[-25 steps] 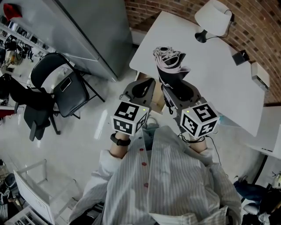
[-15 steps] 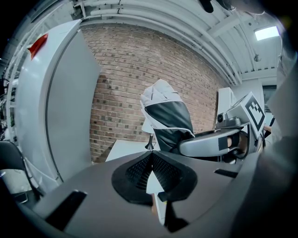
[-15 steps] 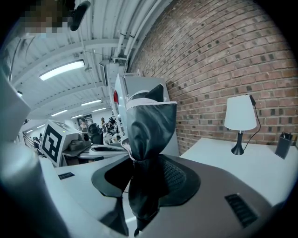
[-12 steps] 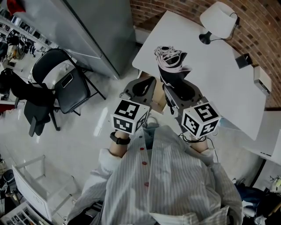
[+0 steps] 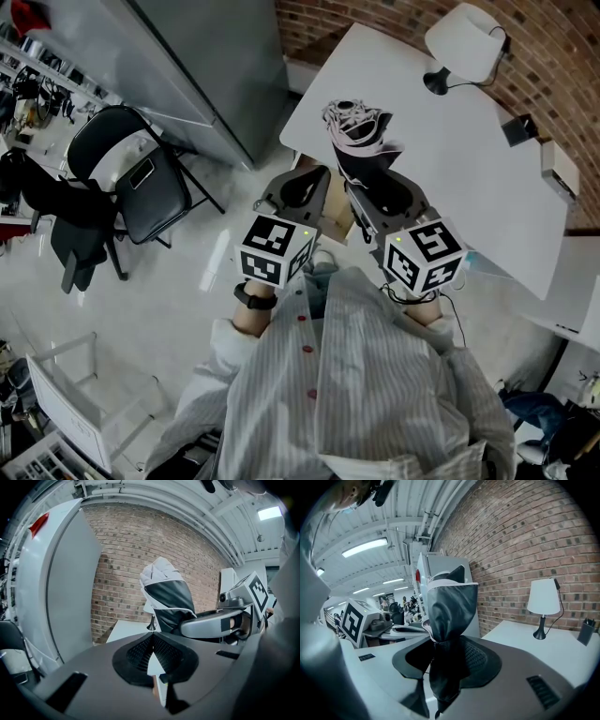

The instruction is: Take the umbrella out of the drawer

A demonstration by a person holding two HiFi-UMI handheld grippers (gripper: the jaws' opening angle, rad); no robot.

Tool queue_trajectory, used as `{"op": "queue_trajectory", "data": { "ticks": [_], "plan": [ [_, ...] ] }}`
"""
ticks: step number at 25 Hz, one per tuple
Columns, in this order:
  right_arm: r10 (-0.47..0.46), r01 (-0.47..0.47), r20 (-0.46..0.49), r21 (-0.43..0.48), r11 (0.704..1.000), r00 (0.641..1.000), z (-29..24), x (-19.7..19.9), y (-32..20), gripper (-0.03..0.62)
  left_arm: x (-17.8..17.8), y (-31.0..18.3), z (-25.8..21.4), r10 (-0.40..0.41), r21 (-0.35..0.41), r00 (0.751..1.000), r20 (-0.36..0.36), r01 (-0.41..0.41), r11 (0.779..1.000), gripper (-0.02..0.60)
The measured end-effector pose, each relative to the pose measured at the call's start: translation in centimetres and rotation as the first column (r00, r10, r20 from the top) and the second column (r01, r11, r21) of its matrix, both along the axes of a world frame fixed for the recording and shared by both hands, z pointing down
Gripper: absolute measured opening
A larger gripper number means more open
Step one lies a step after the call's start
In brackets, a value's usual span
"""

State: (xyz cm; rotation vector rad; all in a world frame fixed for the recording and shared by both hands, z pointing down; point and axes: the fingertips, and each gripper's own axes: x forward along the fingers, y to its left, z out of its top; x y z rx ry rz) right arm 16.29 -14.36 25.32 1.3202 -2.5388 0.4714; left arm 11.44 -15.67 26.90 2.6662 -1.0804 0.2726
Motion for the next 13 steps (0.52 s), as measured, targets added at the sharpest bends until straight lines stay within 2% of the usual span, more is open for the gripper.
{"op": "queue_trajectory", "data": {
  "ticks": [13],
  "plan": [
    [0.005,-0.004,0.004,-0.021,1.000,1.000,0.51,0.21,-0.01,0.184,-0.25,-0.31,0.75,0.003,-0.020,1.000,0.002,-0.003,1.000,0.009]
  ]
}}
